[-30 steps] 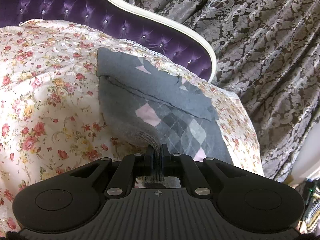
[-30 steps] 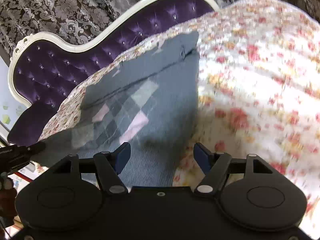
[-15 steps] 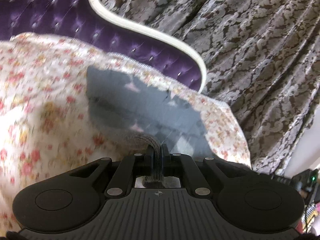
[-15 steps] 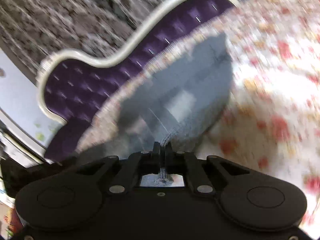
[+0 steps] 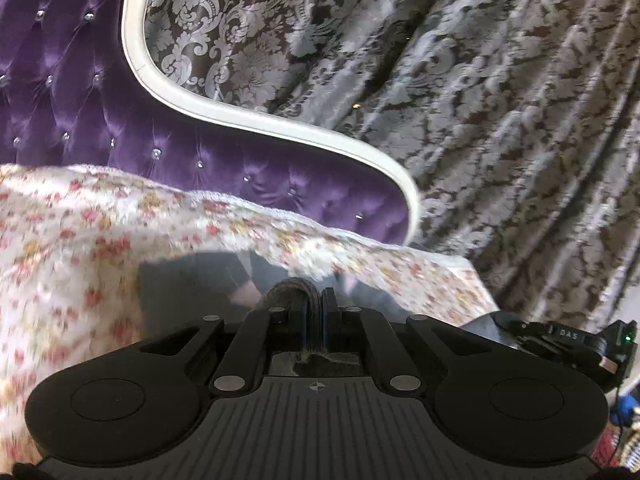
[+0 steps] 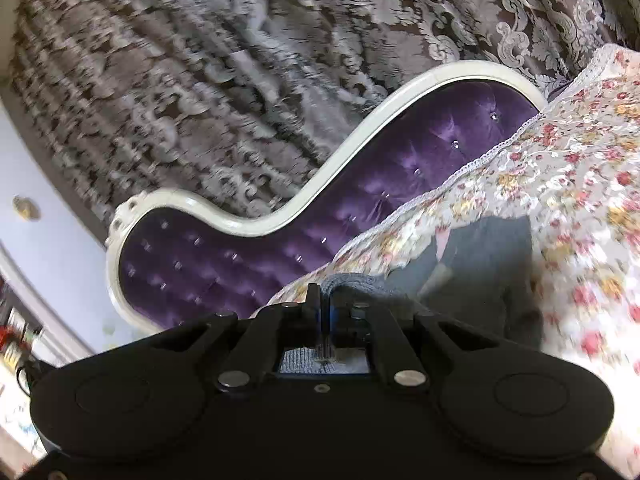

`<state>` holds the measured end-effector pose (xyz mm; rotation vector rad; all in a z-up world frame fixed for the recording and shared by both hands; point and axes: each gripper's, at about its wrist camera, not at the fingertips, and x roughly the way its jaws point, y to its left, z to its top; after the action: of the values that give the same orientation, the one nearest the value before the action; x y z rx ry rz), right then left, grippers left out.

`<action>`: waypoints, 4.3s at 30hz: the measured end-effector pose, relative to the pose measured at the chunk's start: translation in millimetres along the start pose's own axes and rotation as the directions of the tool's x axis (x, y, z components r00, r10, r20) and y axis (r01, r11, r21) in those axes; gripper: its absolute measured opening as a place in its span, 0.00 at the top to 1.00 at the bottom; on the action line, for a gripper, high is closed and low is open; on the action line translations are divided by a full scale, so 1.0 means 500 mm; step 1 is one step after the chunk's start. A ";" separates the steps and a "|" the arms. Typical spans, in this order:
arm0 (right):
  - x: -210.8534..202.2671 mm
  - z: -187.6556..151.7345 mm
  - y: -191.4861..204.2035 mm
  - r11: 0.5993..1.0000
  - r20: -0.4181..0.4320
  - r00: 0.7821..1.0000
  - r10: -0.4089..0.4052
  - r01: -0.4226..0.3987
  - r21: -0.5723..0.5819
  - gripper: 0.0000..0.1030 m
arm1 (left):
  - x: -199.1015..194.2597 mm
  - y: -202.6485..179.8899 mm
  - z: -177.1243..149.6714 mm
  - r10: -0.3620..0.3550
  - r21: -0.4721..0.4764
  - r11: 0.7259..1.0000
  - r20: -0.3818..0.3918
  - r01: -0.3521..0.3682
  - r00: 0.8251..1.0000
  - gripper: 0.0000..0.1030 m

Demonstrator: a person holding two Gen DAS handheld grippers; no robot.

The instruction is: Fold small clothes

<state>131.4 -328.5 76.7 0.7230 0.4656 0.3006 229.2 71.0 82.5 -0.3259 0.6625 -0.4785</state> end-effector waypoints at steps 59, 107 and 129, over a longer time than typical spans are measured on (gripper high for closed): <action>0.421 -0.110 -0.032 0.789 -0.133 0.888 -0.440 0.312 -0.530 0.29 | 0.393 0.090 -0.136 0.304 0.314 0.912 -0.087 -0.264 0.949 0.34; 0.193 -0.075 -0.213 0.883 -0.105 0.913 -0.395 0.346 -0.318 0.00 | 0.499 -0.060 -0.096 0.332 0.303 0.921 -0.287 -0.244 0.899 0.33; 0.184 -0.049 -0.240 0.934 -0.134 0.942 -0.308 0.272 -0.232 0.00 | 0.397 -0.086 -0.178 0.333 0.323 0.912 -0.226 -0.252 0.916 0.32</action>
<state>210.6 -362.0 -50.2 0.4146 0.6834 0.1287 293.7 -80.7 -65.7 0.1236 0.8862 -0.3245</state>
